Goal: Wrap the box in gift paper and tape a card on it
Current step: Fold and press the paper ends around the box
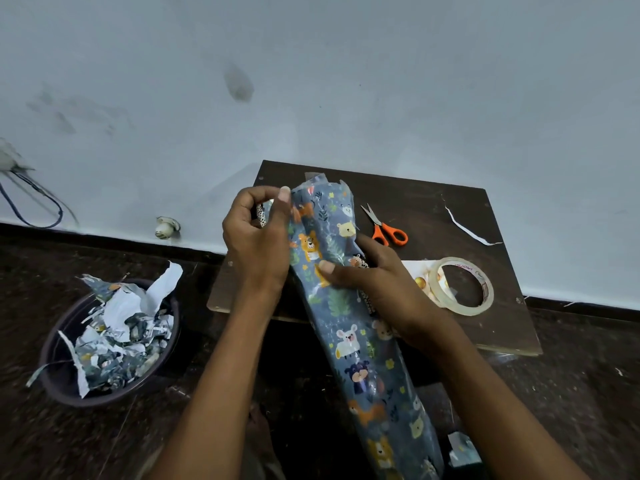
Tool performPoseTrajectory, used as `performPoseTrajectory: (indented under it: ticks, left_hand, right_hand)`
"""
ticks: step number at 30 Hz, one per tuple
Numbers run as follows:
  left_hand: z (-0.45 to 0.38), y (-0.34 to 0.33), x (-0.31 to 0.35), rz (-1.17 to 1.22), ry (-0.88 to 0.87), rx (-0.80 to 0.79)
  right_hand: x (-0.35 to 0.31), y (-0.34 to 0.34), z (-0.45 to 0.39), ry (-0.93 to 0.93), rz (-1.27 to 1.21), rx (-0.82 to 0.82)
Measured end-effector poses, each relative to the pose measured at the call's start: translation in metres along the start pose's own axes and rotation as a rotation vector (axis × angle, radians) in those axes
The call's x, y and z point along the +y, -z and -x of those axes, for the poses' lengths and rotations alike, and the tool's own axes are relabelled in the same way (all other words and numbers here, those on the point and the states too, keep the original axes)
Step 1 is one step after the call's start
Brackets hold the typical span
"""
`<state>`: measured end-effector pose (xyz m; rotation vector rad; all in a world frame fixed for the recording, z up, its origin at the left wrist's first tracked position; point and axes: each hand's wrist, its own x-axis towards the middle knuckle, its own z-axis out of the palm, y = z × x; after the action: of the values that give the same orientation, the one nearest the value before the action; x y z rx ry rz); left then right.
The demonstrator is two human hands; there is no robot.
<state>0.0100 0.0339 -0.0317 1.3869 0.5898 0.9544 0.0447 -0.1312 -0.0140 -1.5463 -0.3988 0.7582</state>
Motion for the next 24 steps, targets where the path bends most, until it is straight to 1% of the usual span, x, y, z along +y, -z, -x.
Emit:
performPoseTrajectory:
  ticks: [2,4,6,8,10,12,15,18,21,24]
  left_hand:
    - [0.004,-0.002,0.000,0.076,0.039,-0.022]
    - [0.008,-0.004,-0.001,0.143,0.124,-0.080]
    - [0.016,-0.006,-0.002,0.155,0.233,-0.174]
    - [0.028,-0.010,-0.003,0.164,0.331,-0.306]
    - [0.043,-0.016,0.000,0.180,0.380,-0.429]
    - [0.051,-0.022,-0.001,0.163,0.367,-0.490]
    - [0.053,-0.025,-0.005,0.129,0.300,-0.494]
    - [0.055,-0.026,-0.002,0.172,0.319,-0.450]
    - [0.055,-0.027,0.000,0.201,0.347,-0.397]
    - [0.054,-0.027,0.000,0.178,0.327,-0.357]
  right_hand:
    - [0.001,-0.001,-0.002,0.045,-0.010,0.053]
    - [0.000,-0.003,-0.003,0.094,-0.039,0.119]
    - [0.000,-0.003,-0.006,0.150,-0.038,0.206]
    - [0.000,-0.003,-0.010,0.202,0.003,0.284]
    - [0.000,-0.004,-0.013,0.230,0.019,0.318]
    - [0.000,-0.005,-0.014,0.239,0.020,0.332]
    - [0.001,-0.005,-0.014,0.232,0.052,0.339]
    - [0.000,-0.003,-0.014,0.217,0.054,0.310]
    - [-0.001,0.007,-0.015,0.168,-0.013,0.250]
    - [-0.003,0.010,-0.015,0.048,-0.135,0.203]
